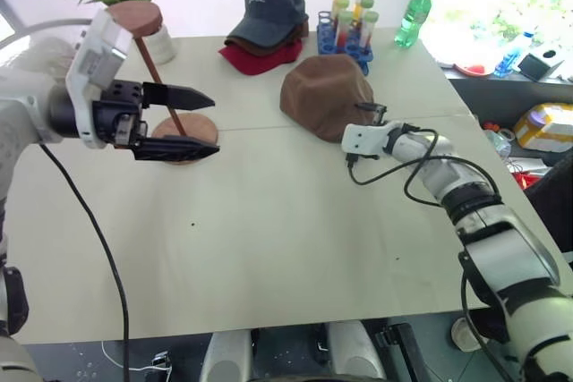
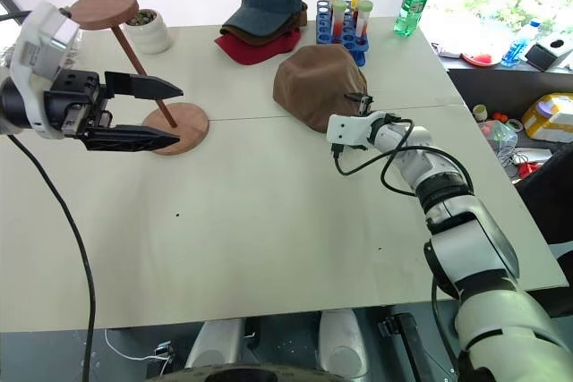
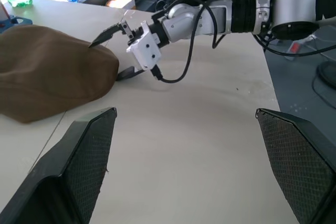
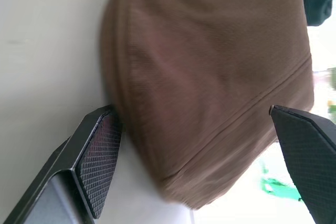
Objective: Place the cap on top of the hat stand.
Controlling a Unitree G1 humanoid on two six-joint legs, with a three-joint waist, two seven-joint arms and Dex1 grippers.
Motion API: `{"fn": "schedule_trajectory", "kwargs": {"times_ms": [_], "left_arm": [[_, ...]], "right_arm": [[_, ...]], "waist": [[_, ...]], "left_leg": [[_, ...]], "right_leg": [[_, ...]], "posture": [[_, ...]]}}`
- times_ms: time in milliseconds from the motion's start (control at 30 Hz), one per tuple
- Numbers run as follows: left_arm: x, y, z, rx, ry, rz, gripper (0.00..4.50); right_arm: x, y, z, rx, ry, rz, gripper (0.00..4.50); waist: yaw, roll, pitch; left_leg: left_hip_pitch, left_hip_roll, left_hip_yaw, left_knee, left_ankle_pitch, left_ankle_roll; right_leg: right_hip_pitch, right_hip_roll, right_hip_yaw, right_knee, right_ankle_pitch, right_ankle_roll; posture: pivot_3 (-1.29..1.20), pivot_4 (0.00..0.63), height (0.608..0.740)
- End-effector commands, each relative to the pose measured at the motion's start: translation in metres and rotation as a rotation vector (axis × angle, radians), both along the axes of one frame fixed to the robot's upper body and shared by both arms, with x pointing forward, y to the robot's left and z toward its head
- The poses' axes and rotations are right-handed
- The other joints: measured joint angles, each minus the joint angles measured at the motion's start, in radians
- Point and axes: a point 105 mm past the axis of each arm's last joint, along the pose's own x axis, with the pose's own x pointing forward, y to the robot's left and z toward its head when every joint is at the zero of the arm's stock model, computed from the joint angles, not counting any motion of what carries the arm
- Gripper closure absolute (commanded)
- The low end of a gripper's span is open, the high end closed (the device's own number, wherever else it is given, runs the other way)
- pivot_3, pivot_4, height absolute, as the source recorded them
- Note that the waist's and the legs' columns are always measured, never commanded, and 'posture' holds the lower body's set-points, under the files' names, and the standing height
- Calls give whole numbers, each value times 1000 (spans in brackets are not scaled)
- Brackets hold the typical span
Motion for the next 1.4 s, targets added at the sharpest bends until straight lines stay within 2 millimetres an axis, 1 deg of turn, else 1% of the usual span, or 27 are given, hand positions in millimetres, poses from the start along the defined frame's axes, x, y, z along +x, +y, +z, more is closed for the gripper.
{"fn": "schedule_trajectory", "kwargs": {"times_ms": [33,200,300,367,533,700,867,933,1000,1133,1167,1200,1400], "left_arm": [[-7,0,17,-19,-66,0,59],[-7,1,19,-21,-73,17,59],[-7,1,21,-28,-75,20,59],[-6,0,21,-32,-73,21,59],[-5,-2,19,-28,-70,15,59],[-5,-4,21,-33,-71,11,59],[-4,-6,21,-39,-69,6,59],[-4,-7,21,-42,-71,6,0],[-4,-7,21,-45,-72,6,0],[-3,-7,21,-48,-74,8,0],[-3,-7,21,-49,-75,9,0],[-3,-6,21,-49,-74,11,0],[-2,-4,18,-49,-71,21,0]], "right_arm": [[4,-13,-1,-51,-24,-35,0],[2,-26,4,-83,-52,-25,0],[0,-31,1,-110,-59,-27,0],[1,-25,-2,-120,-58,-17,0],[8,-10,-1,-83,-68,-30,0],[11,-4,-2,-65,-70,-51,0],[12,1,-1,-47,-69,-45,0],[12,6,-1,-40,-66,-34,544],[13,9,1,-32,-69,-27,1269],[13,13,4,-14,-78,-18,3486],[14,14,5,-8,-83,-16,4008],[14,15,7,-4,-87,-14,4404],[14,20,17,31,-112,11,4469]], "waist": [[4,0,0],[7,-1,0],[6,-1,0],[4,-1,-1],[-7,-4,-2],[-25,-6,-4],[-26,-6,-4],[-27,-6,-4],[-25,-6,-4],[-23,-6,-3],[-23,-6,-3],[-24,-6,-4],[-24,-6,-4]], "left_leg": [[0,0,0,0,0,0],[0,0,0,0,0,0],[0,0,0,0,0,0],[0,0,0,0,0,0],[1,0,0,0,0,0],[2,0,0,1,0,0],[4,1,0,0,0,0],[4,1,0,0,0,0],[4,1,0,0,0,0],[3,1,0,-1,0,0],[3,1,0,-1,0,0],[3,1,0,-1,0,0],[3,1,0,-1,0,0]], "right_leg": [[0,0,0,0,0,0],[1,0,0,0,0,0],[1,0,0,0,0,0],[1,0,0,0,0,0],[1,1,1,1,0,0],[1,1,1,2,0,0],[2,2,2,2,0,0],[2,2,2,2,1,0],[2,2,2,2,1,0],[1,2,2,2,1,0],[1,2,2,2,1,0],[1,2,2,2,1,0],[1,2,2,2,1,0]], "posture": [[0,150,728],[0,150,728],[0,150,728],[0,150,728],[0,150,728],[0,150,728],[0,150,728],[0,150,728],[0,150,728],[0,150,728],[0,150,728],[0,150,728],[0,150,728]]}}
